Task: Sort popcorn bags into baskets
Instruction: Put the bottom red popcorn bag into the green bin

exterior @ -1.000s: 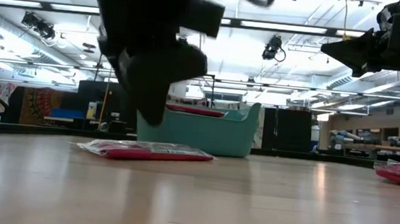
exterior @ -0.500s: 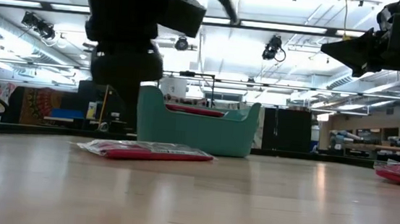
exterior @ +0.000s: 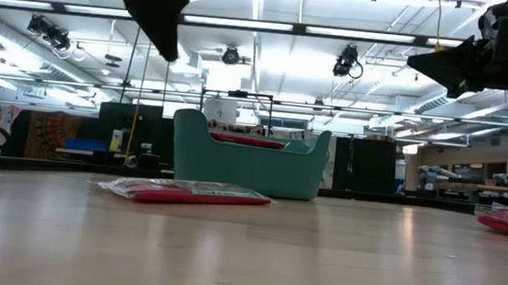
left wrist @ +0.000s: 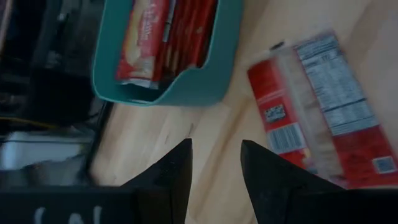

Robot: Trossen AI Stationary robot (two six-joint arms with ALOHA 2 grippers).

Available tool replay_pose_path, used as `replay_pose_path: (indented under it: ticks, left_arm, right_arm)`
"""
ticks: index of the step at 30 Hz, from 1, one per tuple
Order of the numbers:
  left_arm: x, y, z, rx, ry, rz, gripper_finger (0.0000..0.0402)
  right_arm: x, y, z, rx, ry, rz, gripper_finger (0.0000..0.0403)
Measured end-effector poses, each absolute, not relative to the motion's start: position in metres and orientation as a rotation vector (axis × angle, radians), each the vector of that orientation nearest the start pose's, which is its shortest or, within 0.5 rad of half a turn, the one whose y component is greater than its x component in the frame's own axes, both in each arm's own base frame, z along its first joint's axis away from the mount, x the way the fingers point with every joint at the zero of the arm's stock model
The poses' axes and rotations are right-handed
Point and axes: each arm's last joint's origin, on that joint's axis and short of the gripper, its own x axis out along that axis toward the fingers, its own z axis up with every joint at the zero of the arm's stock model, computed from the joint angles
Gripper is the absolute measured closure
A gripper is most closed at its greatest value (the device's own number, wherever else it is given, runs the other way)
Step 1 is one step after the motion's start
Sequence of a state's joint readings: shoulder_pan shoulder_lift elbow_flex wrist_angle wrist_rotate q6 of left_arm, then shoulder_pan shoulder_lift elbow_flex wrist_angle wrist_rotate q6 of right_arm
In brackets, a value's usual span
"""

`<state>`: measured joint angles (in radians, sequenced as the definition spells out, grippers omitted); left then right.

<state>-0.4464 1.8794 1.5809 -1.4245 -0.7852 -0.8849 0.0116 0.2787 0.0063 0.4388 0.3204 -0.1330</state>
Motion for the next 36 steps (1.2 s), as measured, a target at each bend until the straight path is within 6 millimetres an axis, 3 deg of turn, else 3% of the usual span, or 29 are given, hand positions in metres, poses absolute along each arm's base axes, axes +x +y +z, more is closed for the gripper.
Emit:
replay_pose_path:
  ticks: [6,12,19,25,31,36]
  left_arm:
    - [0.294,-0.119,0.229,0.045,0.956,0.715,0.0261]
    - [0.305,-0.119,0.203,-0.123,0.918,0.6,0.026]
    - [0.316,-0.101,0.193,-0.306,0.875,0.74,0.026]
    - [0.334,-0.088,0.17,-0.304,0.862,0.76,0.026]
    - [0.341,-0.079,0.136,-0.277,1.001,0.768,0.026]
    - [0.345,-0.077,0.13,-0.295,1.028,0.747,0.0263]
  right_arm:
    - [0.112,-0.008,0.184,-0.104,-0.146,-0.318,0.0383]
    - [0.112,-0.008,0.184,-0.104,-0.145,-0.318,0.0383]
    - [0.112,-0.008,0.184,-0.104,-0.144,-0.318,0.0383]
    - [0.112,-0.008,0.184,-0.104,-0.143,-0.319,0.0383]
    - [0.113,-0.008,0.184,-0.104,-0.141,-0.318,0.0383]
    - [0.113,-0.008,0.184,-0.105,-0.141,-0.318,0.0383]
